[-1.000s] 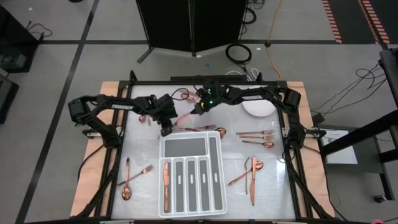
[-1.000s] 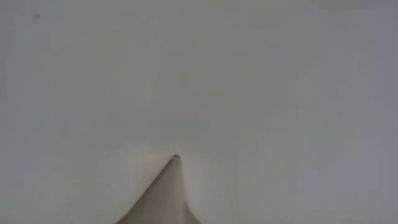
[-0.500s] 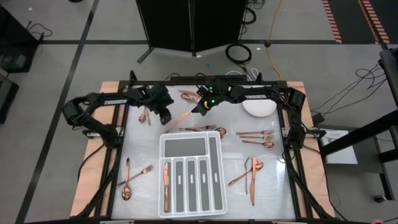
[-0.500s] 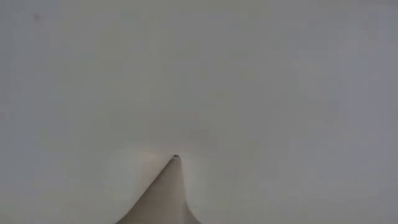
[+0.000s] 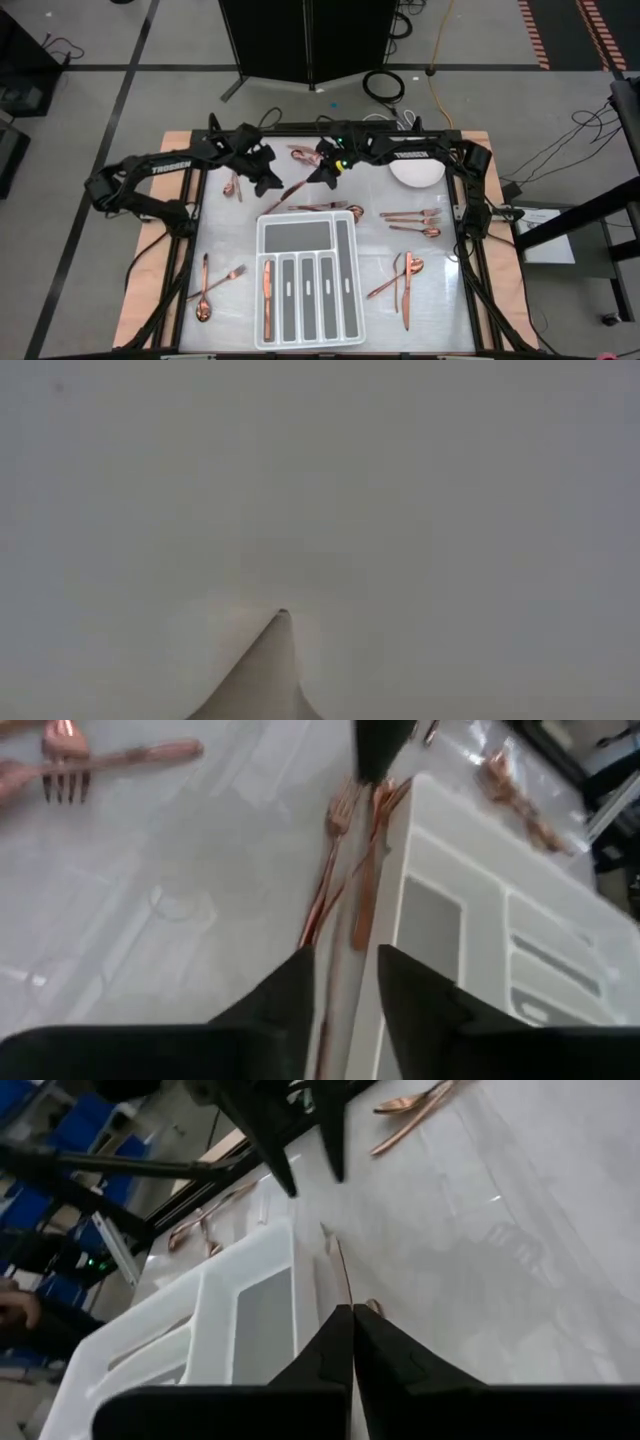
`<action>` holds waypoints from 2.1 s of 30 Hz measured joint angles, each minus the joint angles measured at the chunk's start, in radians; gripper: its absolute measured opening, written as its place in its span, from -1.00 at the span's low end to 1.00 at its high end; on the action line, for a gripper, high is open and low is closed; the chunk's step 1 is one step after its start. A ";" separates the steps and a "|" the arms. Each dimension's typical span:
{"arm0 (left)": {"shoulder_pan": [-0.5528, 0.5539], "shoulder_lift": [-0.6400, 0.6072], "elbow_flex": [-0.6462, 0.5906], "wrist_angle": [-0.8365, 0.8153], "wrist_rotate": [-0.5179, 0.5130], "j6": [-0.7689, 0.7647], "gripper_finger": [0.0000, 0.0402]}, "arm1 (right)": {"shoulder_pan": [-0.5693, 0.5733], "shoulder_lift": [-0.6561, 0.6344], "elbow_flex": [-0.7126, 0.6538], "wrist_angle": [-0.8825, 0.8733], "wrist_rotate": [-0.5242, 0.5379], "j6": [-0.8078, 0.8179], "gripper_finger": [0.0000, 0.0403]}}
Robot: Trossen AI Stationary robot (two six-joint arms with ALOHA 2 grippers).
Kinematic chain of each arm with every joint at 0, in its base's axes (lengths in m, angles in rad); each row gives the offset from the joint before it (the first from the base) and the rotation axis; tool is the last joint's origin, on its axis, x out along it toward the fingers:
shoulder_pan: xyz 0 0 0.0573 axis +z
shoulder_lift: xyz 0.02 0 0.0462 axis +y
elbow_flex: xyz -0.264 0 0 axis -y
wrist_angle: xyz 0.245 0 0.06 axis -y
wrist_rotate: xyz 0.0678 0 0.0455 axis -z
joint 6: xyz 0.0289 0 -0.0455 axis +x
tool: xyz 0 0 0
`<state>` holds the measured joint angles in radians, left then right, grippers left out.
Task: Sort silverware
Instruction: Put the top left knife into the silverware tray
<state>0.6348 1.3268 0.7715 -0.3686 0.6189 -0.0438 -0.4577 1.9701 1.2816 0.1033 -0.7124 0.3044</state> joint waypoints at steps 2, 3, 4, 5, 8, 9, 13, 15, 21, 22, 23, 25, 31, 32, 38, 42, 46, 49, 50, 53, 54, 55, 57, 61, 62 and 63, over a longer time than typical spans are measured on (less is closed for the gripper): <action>-0.016 0.014 0.000 0.003 -0.026 0.008 -0.25 | 0.002 0.000 0.000 0.000 -0.001 -0.014 -1.00; -0.024 0.021 0.000 0.004 -0.029 0.023 -0.17 | 0.002 0.000 0.000 0.000 -0.002 -0.019 -1.00; -0.033 0.028 0.000 0.005 -0.031 0.032 -0.10 | 0.002 0.000 0.000 0.000 -0.002 -0.024 -1.00; -0.043 0.036 0.000 0.015 -0.032 0.043 -0.02 | 0.002 0.000 0.000 0.000 -0.001 -0.030 -1.00; -0.070 0.057 0.000 0.051 -0.033 0.070 0.15 | 0.002 0.000 0.000 0.003 -0.001 -0.037 -1.00; -0.078 0.065 0.000 0.061 -0.037 0.078 0.19 | 0.002 0.000 0.000 0.004 -0.001 -0.037 -1.00; -0.101 0.104 0.000 0.077 -0.050 0.125 0.25 | 0.002 0.000 0.000 0.006 -0.007 -0.037 -1.00; -0.111 0.127 0.000 0.076 -0.049 0.162 0.25 | 0.002 0.000 0.000 0.018 -0.022 -0.028 -1.00; -0.141 0.161 0.000 0.072 -0.049 0.286 0.17 | 0.002 0.000 0.000 0.052 -0.030 -0.018 -1.00; -0.143 0.160 0.000 0.072 -0.049 0.293 0.11 | 0.002 0.000 0.000 0.051 -0.030 -0.018 -1.00; -0.146 0.160 0.000 0.072 -0.049 0.295 0.02 | 0.002 0.000 0.000 0.051 -0.030 -0.018 -1.00; -0.146 0.160 0.000 0.067 -0.048 0.295 -0.20 | 0.002 0.000 0.000 0.051 -0.030 -0.018 -1.00; -0.142 0.158 0.000 0.045 -0.076 0.296 -0.93 | 0.002 0.000 -0.001 0.068 -0.028 -0.004 -1.00; -0.142 0.158 0.000 0.043 -0.083 0.295 -0.94 | 0.002 0.000 -0.002 0.073 -0.023 -0.001 -1.00; -0.133 0.161 0.028 0.043 -0.170 0.261 -0.98 | -0.023 -0.013 -0.002 0.044 -0.022 -0.041 -0.82; -0.106 0.157 0.087 -0.026 -0.254 0.223 -0.99 | -0.086 -0.053 -0.001 -0.091 0.024 -0.134 -0.58; -0.066 0.142 0.195 -0.173 -0.333 0.213 -0.99 | -0.154 -0.108 -0.001 -0.245 0.106 -0.187 -0.41; -0.037 0.114 0.325 -0.286 -0.382 0.141 -0.99 | -0.181 -0.147 -0.001 -0.323 0.150 -0.226 -0.34; -0.024 0.104 0.376 -0.334 -0.394 0.093 -0.99 | -0.182 -0.157 -0.001 -0.335 0.147 -0.238 -0.33; 0.010 0.071 0.528 -0.464 -0.394 -0.089 -0.99 | -0.171 -0.191 -0.024 -0.330 0.143 -0.246 -0.33; 0.018 0.057 0.567 -0.507 -0.395 -0.164 -0.99 | -0.164 -0.202 -0.037 -0.314 0.142 -0.245 -0.33; 0.022 0.038 0.594 -0.549 -0.393 -0.241 -0.99 | -0.155 -0.211 -0.054 -0.296 0.143 -0.242 -0.33; 0.013 -0.001 0.613 -0.614 -0.385 -0.378 -1.00 | -0.133 -0.227 -0.097 -0.259 0.145 -0.234 -0.34; -0.092 -0.076 0.608 -0.755 -0.406 -0.593 -1.00 | -0.081 -0.259 -0.205 -0.146 0.140 -0.201 -0.35; -0.135 -0.092 0.608 -0.774 -0.445 -0.650 -1.00 | -0.067 -0.269 -0.233 -0.107 0.138 -0.186 -0.35; -0.186 -0.104 0.608 -0.786 -0.489 -0.713 -1.00 | -0.052 -0.279 -0.263 -0.075 0.139 -0.168 -0.35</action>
<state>0.4485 1.2232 1.3796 -1.1542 0.1303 -0.7573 -0.5093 1.6910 1.0190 0.0281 -0.5732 0.1362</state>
